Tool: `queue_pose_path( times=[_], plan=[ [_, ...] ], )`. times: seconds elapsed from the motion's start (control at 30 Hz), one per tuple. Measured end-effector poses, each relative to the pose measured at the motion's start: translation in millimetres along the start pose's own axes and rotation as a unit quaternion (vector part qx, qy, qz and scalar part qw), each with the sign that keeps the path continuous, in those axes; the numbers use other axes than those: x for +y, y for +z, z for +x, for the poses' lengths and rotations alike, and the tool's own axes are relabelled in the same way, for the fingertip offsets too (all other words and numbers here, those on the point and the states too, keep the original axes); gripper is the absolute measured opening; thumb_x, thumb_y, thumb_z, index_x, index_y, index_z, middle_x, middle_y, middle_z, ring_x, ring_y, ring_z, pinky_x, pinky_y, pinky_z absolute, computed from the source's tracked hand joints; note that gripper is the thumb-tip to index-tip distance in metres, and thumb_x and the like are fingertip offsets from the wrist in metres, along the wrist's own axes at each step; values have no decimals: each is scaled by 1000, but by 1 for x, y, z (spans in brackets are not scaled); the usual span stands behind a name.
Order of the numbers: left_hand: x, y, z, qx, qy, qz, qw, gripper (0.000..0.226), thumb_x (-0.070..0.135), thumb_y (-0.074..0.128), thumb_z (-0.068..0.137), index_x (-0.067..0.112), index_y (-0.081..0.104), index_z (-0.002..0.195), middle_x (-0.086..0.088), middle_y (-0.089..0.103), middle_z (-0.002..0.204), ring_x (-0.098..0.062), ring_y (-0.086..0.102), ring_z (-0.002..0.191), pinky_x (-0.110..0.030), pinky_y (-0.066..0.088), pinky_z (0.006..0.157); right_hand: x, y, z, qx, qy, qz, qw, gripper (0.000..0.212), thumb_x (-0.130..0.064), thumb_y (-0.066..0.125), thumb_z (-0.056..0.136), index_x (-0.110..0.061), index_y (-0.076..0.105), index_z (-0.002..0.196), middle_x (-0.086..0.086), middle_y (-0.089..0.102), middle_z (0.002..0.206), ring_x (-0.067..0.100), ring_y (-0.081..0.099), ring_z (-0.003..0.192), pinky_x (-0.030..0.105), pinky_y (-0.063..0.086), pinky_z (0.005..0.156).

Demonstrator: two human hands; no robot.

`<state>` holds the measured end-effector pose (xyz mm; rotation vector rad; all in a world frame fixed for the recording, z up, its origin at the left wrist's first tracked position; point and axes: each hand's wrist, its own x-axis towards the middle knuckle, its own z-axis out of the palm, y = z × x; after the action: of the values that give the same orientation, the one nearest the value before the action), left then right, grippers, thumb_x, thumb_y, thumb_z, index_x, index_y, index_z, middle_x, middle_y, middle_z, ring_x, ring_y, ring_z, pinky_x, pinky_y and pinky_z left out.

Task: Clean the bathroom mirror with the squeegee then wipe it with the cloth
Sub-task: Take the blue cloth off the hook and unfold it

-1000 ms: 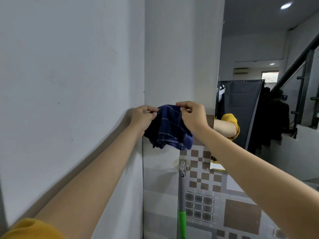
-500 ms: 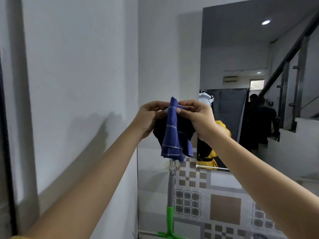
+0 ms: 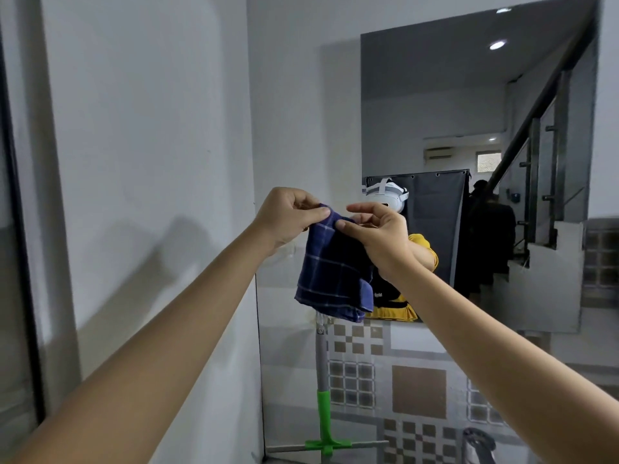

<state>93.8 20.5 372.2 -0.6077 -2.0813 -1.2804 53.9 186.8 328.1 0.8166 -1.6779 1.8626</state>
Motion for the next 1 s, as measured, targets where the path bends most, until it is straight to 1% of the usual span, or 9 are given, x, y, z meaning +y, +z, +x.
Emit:
queue_pose_path(
  times=[0.07, 0.2, 0.27, 0.43, 0.53, 0.63, 0.77, 0.87, 1.0],
  plan=[
    [-1, 0, -3, 1, 17, 7, 1000, 9, 6, 67, 81, 11, 67, 88, -16, 70, 79, -28, 67, 74, -42, 58, 78, -1, -6, -4, -24, 6, -10, 1000, 30, -10, 79, 73, -16, 64, 98, 0, 68, 80, 11, 68, 71, 25, 56, 67],
    [3, 7, -7, -14, 64, 63, 996, 13, 3, 61, 85, 14, 68, 81, -11, 71, 81, -24, 68, 77, -36, 58, 75, -2, -16, -10, -110, 15, -19, 994, 35, -20, 77, 74, -17, 59, 103, 10, 69, 104, 19, 68, 85, 34, 57, 74],
    [6, 11, -6, -24, 69, 85, 994, 18, 3, 59, 86, 14, 70, 78, -8, 71, 82, -22, 67, 78, -34, 57, 76, -3, -21, -14, -150, 27, -23, 988, 27, -15, 69, 83, -14, 54, 105, 9, 69, 103, 17, 68, 87, 29, 57, 72],
    [11, 17, -2, -33, 81, 121, 989, 35, -10, 49, 85, 16, 70, 75, -4, 71, 82, -17, 66, 80, -22, 53, 73, -1, -39, -22, -200, 61, 5, 978, 28, 0, 62, 86, -15, 42, 98, 18, 63, 96, 34, 62, 88, 50, 52, 78],
    [14, 22, 0, -27, 79, 115, 990, 36, -12, 49, 84, 15, 71, 76, -6, 72, 84, -18, 67, 83, -19, 53, 75, -8, -52, -23, -198, 53, -7, 979, 34, 3, 62, 86, -15, 39, 102, 17, 61, 89, 34, 62, 84, 38, 56, 68],
    [20, 31, 3, -23, 78, 108, 991, 30, -8, 51, 86, 13, 71, 78, -8, 71, 86, -22, 66, 85, -28, 55, 80, -22, -67, -23, -213, 46, -31, 976, 24, 4, 57, 89, -14, 43, 97, 21, 64, 92, 32, 64, 81, 33, 57, 65],
    [31, 48, 5, -12, 71, 89, 993, 24, 1, 52, 90, 14, 71, 83, 1, 68, 85, -24, 64, 86, -39, 57, 78, -34, -91, -11, -167, -37, -158, 972, 22, 1, 58, 89, -20, 51, 87, 7, 69, 81, 27, 62, 73, 45, 53, 68],
    [43, 64, 5, -34, 48, 20, 998, 16, 1, 56, 88, 12, 68, 90, -4, 63, 91, -23, 65, 84, -33, 59, 67, -49, -108, 1, -95, -91, -261, 956, 23, -3, 62, 87, -24, 63, 78, -7, 68, 85, 18, 66, 84, 44, 56, 83],
    [53, 86, 12, -44, 56, -16, 997, 19, -4, 65, 80, 11, 67, 91, -12, 66, 95, -23, 68, 83, -30, 58, 64, -65, -130, 16, -53, -101, -310, 944, 20, -6, 59, 90, -18, 75, 91, 3, 67, 101, 20, 61, 95, 42, 54, 87]
  ],
)
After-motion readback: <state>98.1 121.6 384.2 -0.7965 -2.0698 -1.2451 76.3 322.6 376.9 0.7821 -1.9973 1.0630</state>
